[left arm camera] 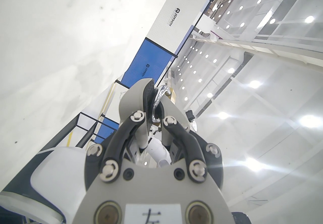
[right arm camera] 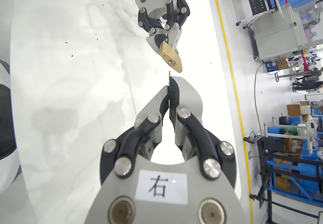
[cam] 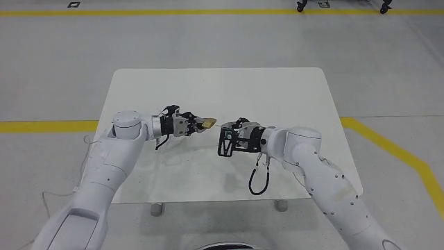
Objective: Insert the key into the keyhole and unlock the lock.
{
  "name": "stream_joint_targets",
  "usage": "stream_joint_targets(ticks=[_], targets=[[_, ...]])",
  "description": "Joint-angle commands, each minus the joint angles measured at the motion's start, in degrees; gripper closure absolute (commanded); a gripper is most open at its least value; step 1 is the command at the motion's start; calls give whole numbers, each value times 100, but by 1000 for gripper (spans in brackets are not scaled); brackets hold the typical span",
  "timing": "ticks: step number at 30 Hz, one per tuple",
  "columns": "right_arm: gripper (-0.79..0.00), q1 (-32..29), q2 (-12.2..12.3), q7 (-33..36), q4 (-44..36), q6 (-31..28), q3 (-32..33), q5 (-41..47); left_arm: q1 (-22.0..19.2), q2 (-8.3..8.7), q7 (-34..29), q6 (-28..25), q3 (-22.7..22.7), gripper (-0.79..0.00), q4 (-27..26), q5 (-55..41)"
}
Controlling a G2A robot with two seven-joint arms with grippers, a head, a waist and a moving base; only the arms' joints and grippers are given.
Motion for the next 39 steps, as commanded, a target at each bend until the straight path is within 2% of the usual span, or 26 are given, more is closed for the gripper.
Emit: stream_joint_targets(ticks=[1, 13, 28, 39], targets=[[0, -34, 12, 0, -69, 22, -37, -117, 12, 2, -1, 4, 14, 0, -26, -12], [0, 2, 32, 113, -139, -91, -318, -294, 21, 13, -45, -49, 140, 0, -59, 51], [0, 4, 38, 452, -221, 55, -577, -560, 85, 42, -100, -32, 229, 0, -164, 44], [0, -126, 55, 161, -369, 274, -511, -395, 122, 52, 99, 34, 138, 0, -135, -179]])
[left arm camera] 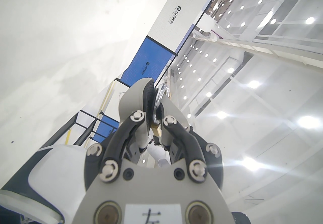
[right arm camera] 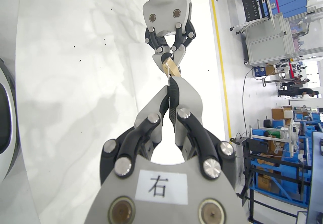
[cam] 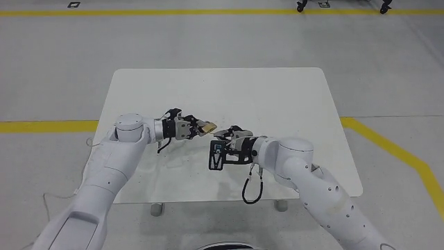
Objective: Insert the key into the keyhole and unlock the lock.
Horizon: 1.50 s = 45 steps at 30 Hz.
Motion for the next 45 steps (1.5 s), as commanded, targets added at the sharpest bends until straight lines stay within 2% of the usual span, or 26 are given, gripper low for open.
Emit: stream_joint_targets(ticks=[1, 5, 8, 12, 15, 19, 28, 32, 45], targets=[[0, 2, 0, 6, 0, -5, -3, -7, -1, 0, -4, -1, 2, 0, -1, 4], [0, 2, 0, 6, 0, -5, -3, -7, -1, 0, -4, -1, 2, 0, -1, 4], [0, -5, 3, -37, 60, 38, -8, -54, 93, 12, 311, 60, -116, 0, -56, -159], [0, -26, 45, -254, -66, 200, -133, -799, 144, 52, 524, 228, -220, 0, -248, -164], [0, -70, 115, -145, -391, 70, -272, -1801, 198, 82, 720, 388, -229, 0, -509, -22], [0, -164, 209, -360, -654, 9, -549, -3003, 280, 121, 1005, 721, -193, 0, -915, 243], [0, -126, 253, -659, -518, 17, -899, -3978, 471, 168, 1247, 962, -286, 0, -1385, 124], [0, -104, 256, -714, -468, 41, -986, -4247, 511, 179, 1337, 989, -312, 0, -1464, 71], [0, -5, 160, -479, -365, -3, -1058, -4258, 509, 213, 1296, 949, -233, 0, -1568, 134]])
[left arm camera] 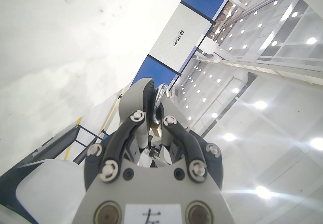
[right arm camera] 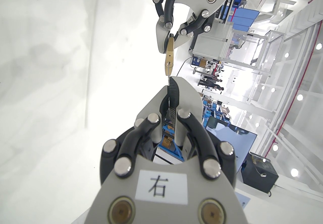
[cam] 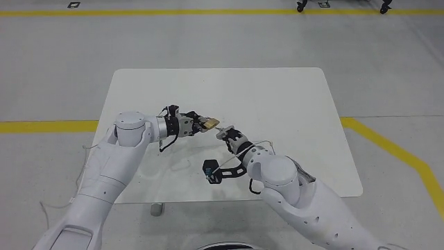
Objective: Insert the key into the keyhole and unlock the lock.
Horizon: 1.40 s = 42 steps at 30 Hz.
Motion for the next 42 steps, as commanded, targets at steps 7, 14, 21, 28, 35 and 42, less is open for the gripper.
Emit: stream_joint_targets(ticks=[7, 14, 21, 28, 35, 42], targets=[[0, 89, -88, 262, 109, -125, -146, -37, -42, 23, -107, -36, 59, 0, 28, 67], [0, 163, -174, 445, 171, -216, -270, -17, -71, 34, -164, -60, 110, 0, 84, 73], [0, 192, -243, 594, 155, -292, -369, -56, -119, 34, -160, -59, 145, 0, 171, 12], [0, 14, -279, 642, 95, 0, -120, 352, -136, 45, 183, -309, 61, 0, 264, 86], [0, 14, -279, 642, 95, 0, -120, 352, -125, 45, 224, -333, 57, 0, 257, 92], [0, -49, -281, 1055, 161, 298, -291, -461, 364, -28, 1975, -1096, -170, 0, -396, -202]])
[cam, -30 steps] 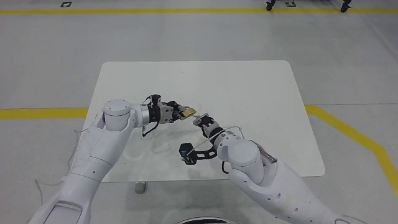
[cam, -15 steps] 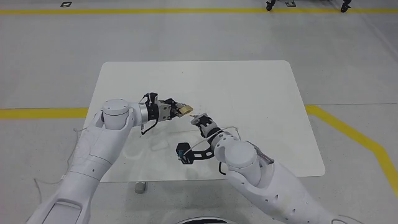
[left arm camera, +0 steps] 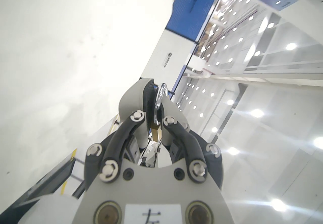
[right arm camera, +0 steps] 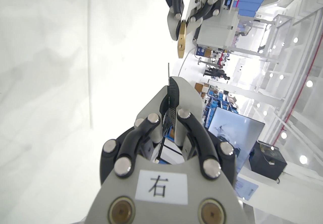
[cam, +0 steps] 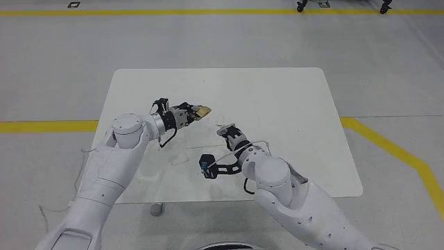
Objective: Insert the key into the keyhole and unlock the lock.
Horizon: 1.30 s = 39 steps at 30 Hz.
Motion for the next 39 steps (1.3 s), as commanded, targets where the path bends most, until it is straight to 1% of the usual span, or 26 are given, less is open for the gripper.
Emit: stream_joint_targets(ticks=[1, 3, 5, 8, 13, 16, 19, 22, 27, 39], targets=[[0, -29, -16, 144, 10, 142, -185, -399, 178, -27, 524, -193, 42, 0, -283, 46], [0, -38, -28, 210, 53, 414, -308, -749, 285, -56, 724, -288, 76, 0, -438, -56], [0, -90, -43, 471, 112, 682, -477, -1267, 343, -84, 848, -369, 86, 0, -510, -210], [0, -180, -73, 635, 155, 1027, -656, -1696, 382, -120, 964, -542, 53, 0, -591, -458], [0, -227, -114, 528, 183, 1289, -777, -2019, 443, -145, 1006, -804, 20, 0, -786, -532], [0, -268, -143, 585, 178, 1396, -777, -2142, 475, -144, 974, -841, 2, 0, -870, -492], [0, -301, -179, 641, 146, 1334, -805, -2238, 507, -134, 983, -831, -4, 0, -930, -316], [0, -266, -218, 776, 202, 1033, -853, -2508, 546, -122, 964, -813, 4, 0, -1002, -118], [0, -186, -300, 677, 268, 744, -961, -2663, 585, -95, 859, -759, 34, 0, -1151, 282], [0, -190, -473, 762, 401, 534, -884, -2708, 722, -63, 824, -777, -3, 0, -1459, 737]])
